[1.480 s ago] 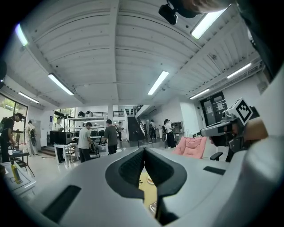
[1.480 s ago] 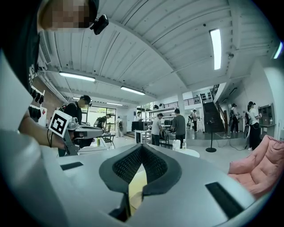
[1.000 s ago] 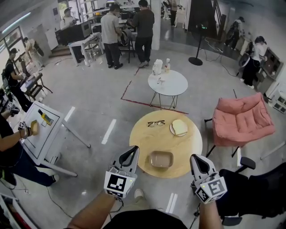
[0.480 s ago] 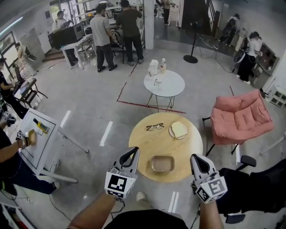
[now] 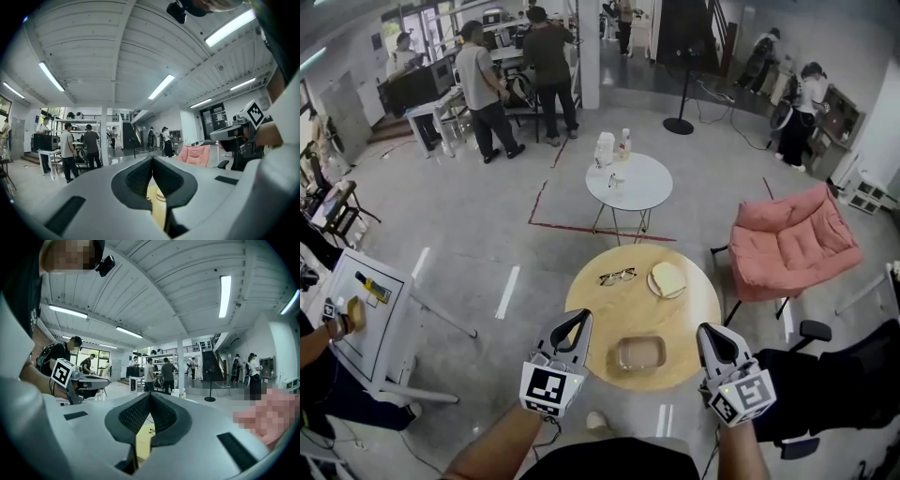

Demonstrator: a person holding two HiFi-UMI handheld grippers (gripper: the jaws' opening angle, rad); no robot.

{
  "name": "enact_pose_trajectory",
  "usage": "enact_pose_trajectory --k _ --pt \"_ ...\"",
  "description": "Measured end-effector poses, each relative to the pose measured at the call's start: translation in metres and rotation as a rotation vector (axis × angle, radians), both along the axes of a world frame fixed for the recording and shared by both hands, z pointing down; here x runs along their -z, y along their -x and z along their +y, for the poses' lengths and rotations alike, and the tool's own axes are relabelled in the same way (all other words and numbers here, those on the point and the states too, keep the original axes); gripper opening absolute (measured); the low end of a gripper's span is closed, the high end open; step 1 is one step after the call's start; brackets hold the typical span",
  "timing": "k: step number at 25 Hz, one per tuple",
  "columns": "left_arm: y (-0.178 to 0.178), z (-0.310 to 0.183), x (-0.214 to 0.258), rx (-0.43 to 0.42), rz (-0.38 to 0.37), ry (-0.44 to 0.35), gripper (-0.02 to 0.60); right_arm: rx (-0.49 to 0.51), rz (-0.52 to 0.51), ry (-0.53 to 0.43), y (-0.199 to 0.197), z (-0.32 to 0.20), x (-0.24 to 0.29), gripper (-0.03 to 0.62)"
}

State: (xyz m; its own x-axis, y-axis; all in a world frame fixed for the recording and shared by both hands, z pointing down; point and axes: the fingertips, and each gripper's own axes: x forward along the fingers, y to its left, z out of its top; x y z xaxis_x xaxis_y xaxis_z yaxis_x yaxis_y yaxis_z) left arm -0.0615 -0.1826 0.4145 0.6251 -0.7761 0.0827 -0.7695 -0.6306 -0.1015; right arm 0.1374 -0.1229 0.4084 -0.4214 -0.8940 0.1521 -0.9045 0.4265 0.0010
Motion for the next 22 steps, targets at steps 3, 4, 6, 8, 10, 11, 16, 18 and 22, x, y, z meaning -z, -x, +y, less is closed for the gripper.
enact_pose_trajectory --k 3,4,6,8,10,11,16,18,22 --pt "0.001 -0.003 -0.006 -0.019 0.008 0.013 0.017 -0.026 0.013 0.006 0.0 0.001 -0.001 0.014" --pt "0.001 -0.003 -0.009 -0.025 0.01 0.02 0.017 -0.032 0.015 0.009 -0.001 0.002 -0.001 0.015" --pt "-0.002 -0.002 -0.014 -0.036 0.01 0.03 0.017 -0.041 0.02 0.01 -0.003 0.002 -0.001 0.015" --pt "-0.006 -0.003 -0.018 -0.044 0.007 0.041 0.017 -0.045 0.021 0.011 -0.005 0.002 0.0 0.015" --pt "-0.009 -0.004 -0.023 -0.049 0.007 0.056 0.017 -0.048 0.021 0.017 -0.007 0.001 -0.002 0.015" --pt "-0.01 -0.005 -0.026 -0.05 0.006 0.062 0.017 -0.049 0.02 0.021 -0.009 0.0 -0.005 0.015" --pt "-0.007 -0.013 -0.04 -0.028 -0.017 0.09 0.017 -0.033 -0.001 0.039 -0.012 -0.016 -0.018 0.015" --pt "-0.005 -0.02 -0.044 -0.009 -0.02 0.1 0.017 -0.014 -0.004 0.043 -0.009 -0.026 -0.02 0.014" --pt "-0.004 -0.038 -0.05 0.029 -0.025 0.107 0.017 0.027 -0.005 0.044 -0.008 -0.052 -0.022 0.015"
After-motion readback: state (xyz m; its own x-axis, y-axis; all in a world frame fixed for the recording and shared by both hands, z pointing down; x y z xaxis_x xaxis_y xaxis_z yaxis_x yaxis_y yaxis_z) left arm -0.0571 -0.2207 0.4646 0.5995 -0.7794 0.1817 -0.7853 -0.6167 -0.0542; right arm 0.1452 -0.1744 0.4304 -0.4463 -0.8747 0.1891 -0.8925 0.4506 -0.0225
